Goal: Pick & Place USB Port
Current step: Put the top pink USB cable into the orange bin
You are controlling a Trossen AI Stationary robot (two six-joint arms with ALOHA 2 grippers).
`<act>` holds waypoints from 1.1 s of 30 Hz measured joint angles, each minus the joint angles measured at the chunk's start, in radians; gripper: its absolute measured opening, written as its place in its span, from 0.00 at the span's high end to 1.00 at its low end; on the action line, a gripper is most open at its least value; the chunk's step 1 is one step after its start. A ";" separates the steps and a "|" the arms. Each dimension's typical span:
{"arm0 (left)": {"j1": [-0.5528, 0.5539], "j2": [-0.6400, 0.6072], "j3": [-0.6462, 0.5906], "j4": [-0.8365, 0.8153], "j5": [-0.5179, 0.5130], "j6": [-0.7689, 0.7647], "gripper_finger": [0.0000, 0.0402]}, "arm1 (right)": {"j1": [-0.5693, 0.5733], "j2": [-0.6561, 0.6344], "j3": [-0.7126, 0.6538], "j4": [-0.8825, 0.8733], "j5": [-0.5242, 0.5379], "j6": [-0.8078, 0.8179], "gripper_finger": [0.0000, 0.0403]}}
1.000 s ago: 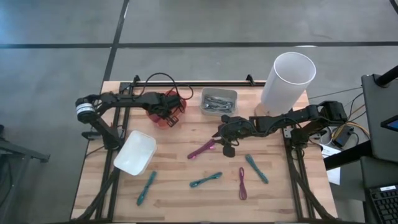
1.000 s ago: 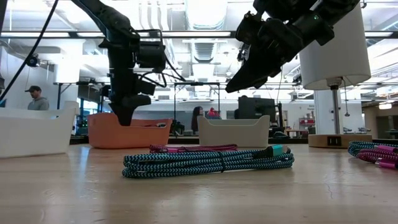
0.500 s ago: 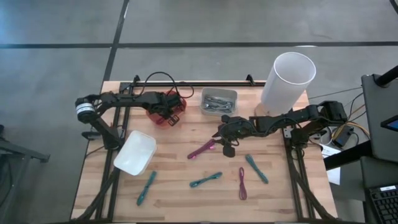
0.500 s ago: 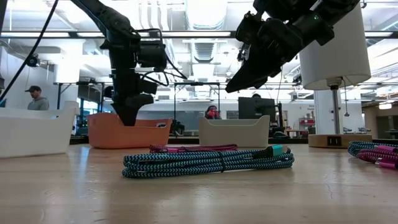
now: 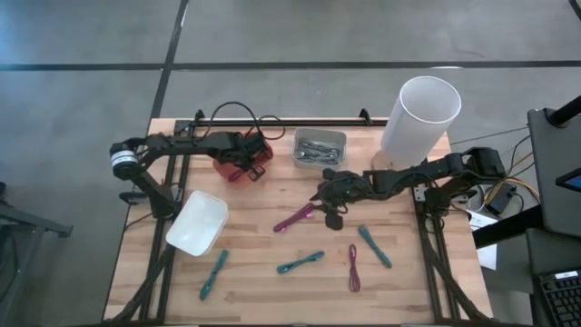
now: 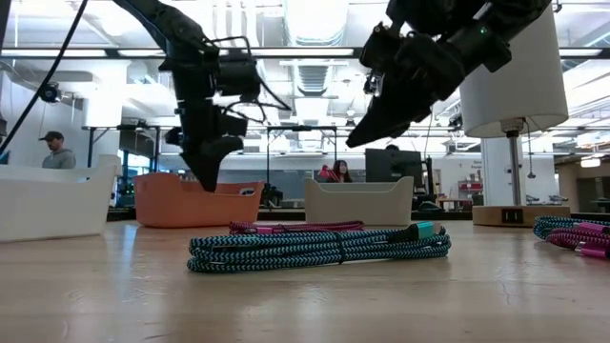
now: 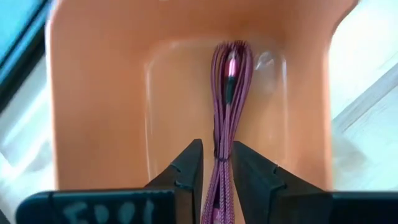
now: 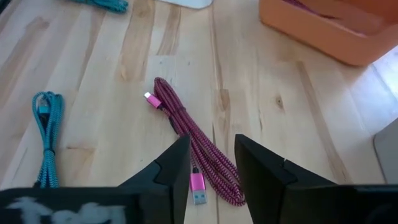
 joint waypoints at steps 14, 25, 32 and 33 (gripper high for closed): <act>-0.022 -0.084 0.098 0.000 0.000 0.083 0.82 | 0.001 0.220 0.059 0.003 -0.006 -0.021 0.55; -0.135 -0.250 0.095 0.008 0.001 0.090 0.82 | 0.004 0.381 0.158 -0.005 0.052 -0.134 0.54; -0.237 -0.268 0.090 0.025 0.006 0.076 0.82 | 0.005 0.427 0.214 -0.075 0.048 -0.151 0.57; -0.250 -0.267 0.088 0.032 0.007 0.076 0.82 | 0.005 0.432 0.221 -0.088 0.048 -0.150 0.59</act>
